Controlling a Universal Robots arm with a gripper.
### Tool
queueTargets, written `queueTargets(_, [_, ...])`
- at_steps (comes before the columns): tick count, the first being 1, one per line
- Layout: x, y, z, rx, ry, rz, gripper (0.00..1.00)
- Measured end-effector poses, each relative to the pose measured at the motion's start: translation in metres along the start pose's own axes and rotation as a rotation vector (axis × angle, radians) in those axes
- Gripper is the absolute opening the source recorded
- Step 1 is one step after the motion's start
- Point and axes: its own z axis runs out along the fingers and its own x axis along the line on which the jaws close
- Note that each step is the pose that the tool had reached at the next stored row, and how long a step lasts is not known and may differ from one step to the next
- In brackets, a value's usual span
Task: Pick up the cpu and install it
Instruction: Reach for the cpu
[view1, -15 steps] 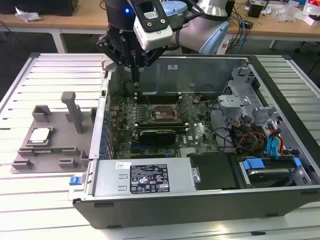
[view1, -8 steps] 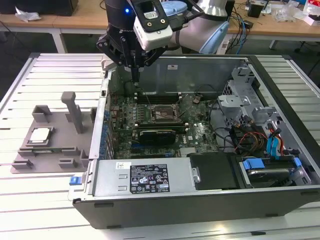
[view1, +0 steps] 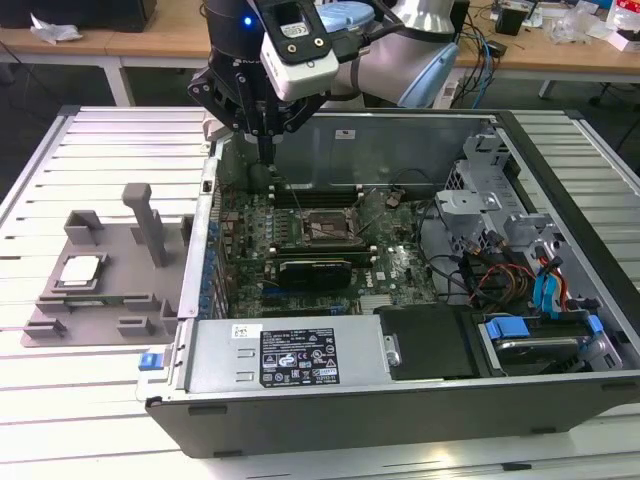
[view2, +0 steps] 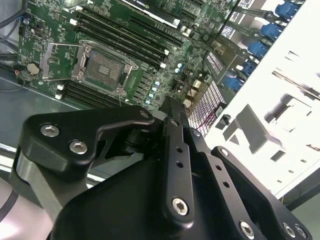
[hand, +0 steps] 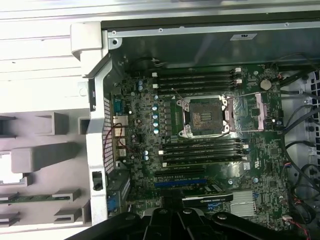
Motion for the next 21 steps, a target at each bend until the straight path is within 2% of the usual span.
queueTargets(4, [0.0052,-0.0003,-0.0001,0.0,0.0,0.0,0.11])
queueTargets(21, [0.0182,-0.0009,-0.0004,-0.0001,-0.0001,0.0,0.11])
